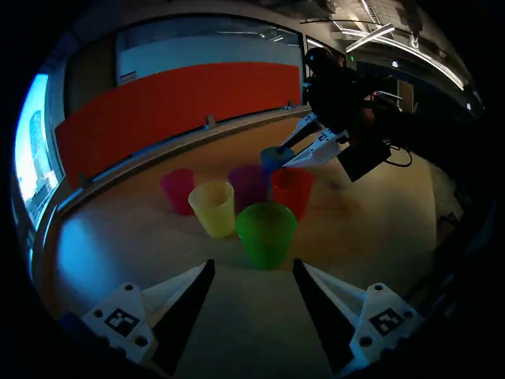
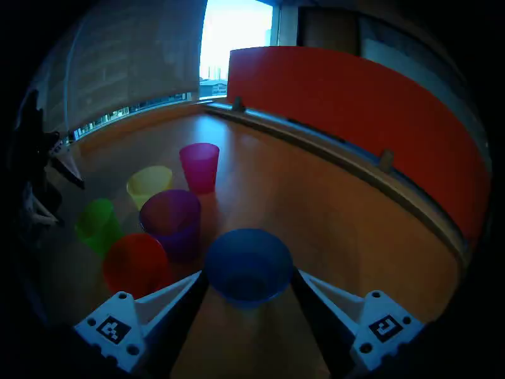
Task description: Pour water
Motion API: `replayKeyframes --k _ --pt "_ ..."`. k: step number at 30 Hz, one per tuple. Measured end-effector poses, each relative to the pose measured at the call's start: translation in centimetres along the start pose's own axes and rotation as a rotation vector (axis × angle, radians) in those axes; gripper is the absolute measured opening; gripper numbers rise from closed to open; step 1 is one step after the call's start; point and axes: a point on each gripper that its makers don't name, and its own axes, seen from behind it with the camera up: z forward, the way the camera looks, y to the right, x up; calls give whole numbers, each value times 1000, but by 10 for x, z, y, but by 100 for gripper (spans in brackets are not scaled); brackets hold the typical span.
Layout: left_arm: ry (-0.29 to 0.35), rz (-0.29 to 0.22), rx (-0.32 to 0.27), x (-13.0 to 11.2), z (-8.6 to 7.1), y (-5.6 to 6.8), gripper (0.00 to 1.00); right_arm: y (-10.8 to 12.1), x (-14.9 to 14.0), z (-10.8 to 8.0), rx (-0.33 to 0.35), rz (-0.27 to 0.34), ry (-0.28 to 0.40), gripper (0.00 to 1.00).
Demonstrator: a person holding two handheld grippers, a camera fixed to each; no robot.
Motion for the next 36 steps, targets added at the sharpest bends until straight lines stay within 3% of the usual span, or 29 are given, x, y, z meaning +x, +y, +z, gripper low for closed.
replayKeyframes --k 6,14,23,36 --pt "5 -13 15 -1 -2 -5 92 -1 -10 -9 -10 9 -10 100" --pt "31 -44 74 0 -9 -22 92 -8 -15 -40 -43 43 21 100" --pt "77 -68 149 1 -16 -40 92 -24 -2 -82 -143 50 126 100" --pt "150 -111 304 -2 -28 -88 92 -40 -1 -134 -313 121 276 100"
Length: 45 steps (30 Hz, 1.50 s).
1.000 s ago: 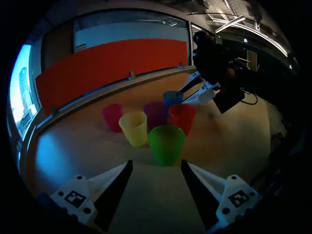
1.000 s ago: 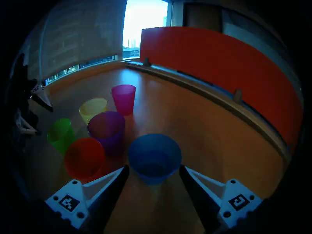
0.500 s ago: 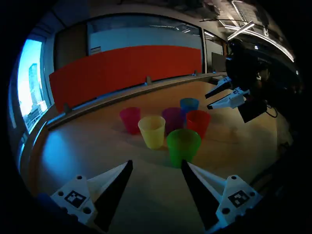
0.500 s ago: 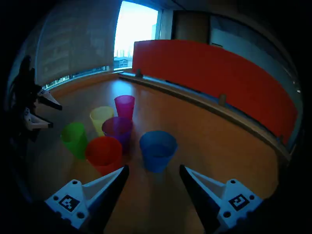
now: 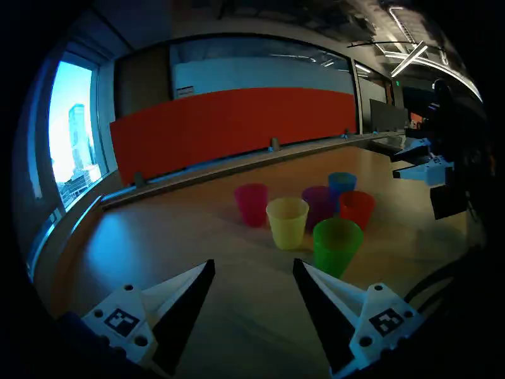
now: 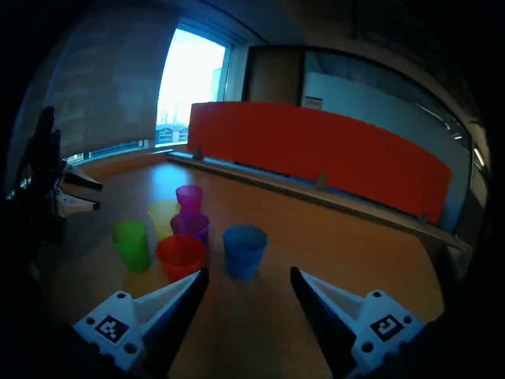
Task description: Pour water
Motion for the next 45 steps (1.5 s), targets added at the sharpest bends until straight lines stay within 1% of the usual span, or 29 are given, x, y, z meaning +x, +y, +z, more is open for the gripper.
replayKeyframes --k 5,9,14,20,24,27,33,36,38,41,45 --pt "34 -31 64 3 1 -19 92 3 7 -10 -72 33 60 100" --pt "85 -71 116 11 -1 -34 92 9 15 -15 -137 57 115 100" --pt "148 -119 180 22 -5 -51 92 16 25 -23 -212 73 186 100" --pt "223 -145 291 36 -18 -74 92 33 39 -40 -308 108 270 100" --pt "263 -169 350 40 -25 -85 92 41 47 -53 -344 138 315 100" --pt "278 -183 382 38 -28 -90 92 45 50 -61 -354 161 332 100" --pt "302 -161 427 34 -29 -96 92 49 47 -69 -350 216 328 100" --pt "308 -150 442 32 -26 -97 92 51 49 -73 -355 246 344 100" --pt "314 -152 449 31 -23 -97 92 52 53 -74 -358 258 360 99" --pt "322 -169 439 27 -17 -91 92 49 57 -74 -356 262 373 99" --pt "331 -196 414 25 -8 -83 92 45 62 -70 -357 245 375 99"
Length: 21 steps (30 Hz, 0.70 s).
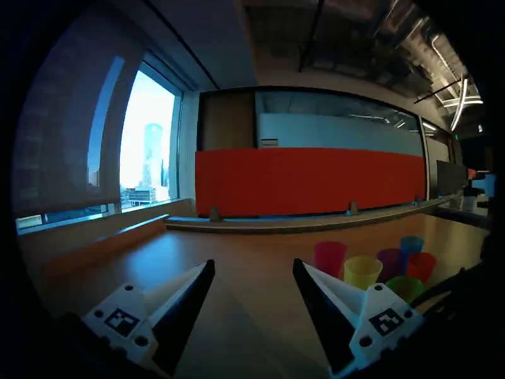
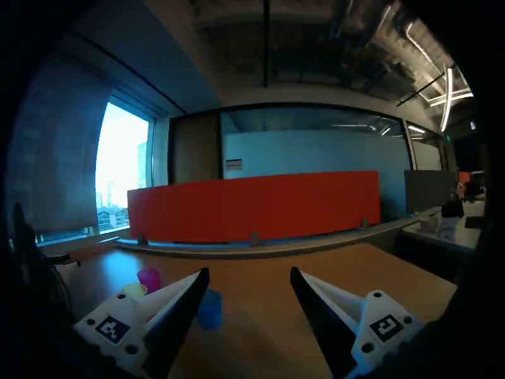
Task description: Pour water
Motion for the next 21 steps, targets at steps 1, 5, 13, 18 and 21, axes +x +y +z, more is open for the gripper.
replayKeyframes --k 1,5,13,18,21 --pt "0 -3 -2 -2 1 0 92 -2 0 1 2 -5 0 99" --pt "0 -18 -5 -8 3 0 92 -6 -2 2 10 -19 -3 99" --pt "15 -37 -5 -9 7 -3 92 -9 -3 5 12 -14 -5 99" --pt "14 -21 -10 -10 8 0 92 -10 -2 4 15 -11 -3 99" --pt "16 -12 -16 -10 8 2 92 -11 -1 3 19 -20 0 99"
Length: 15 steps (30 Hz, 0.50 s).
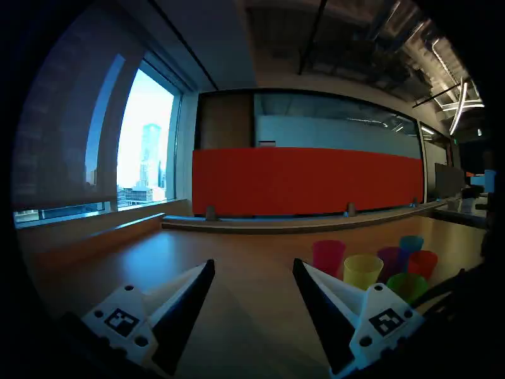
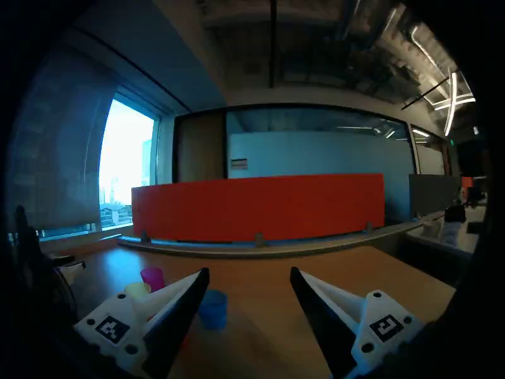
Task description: Pour water
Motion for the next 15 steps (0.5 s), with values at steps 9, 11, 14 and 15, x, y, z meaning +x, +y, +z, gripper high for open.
replayKeyframes --k 9,11,14,15 --pt "0 0 1 0 -1 1 92 2 2 -2 1 -3 4 99" --pt "-2 1 1 0 -1 1 92 4 1 -2 1 0 6 99" --pt "-2 1 0 0 -1 1 92 7 2 0 -1 -3 11 99" --pt "-2 1 0 0 -1 1 92 10 2 0 -5 -6 15 99"
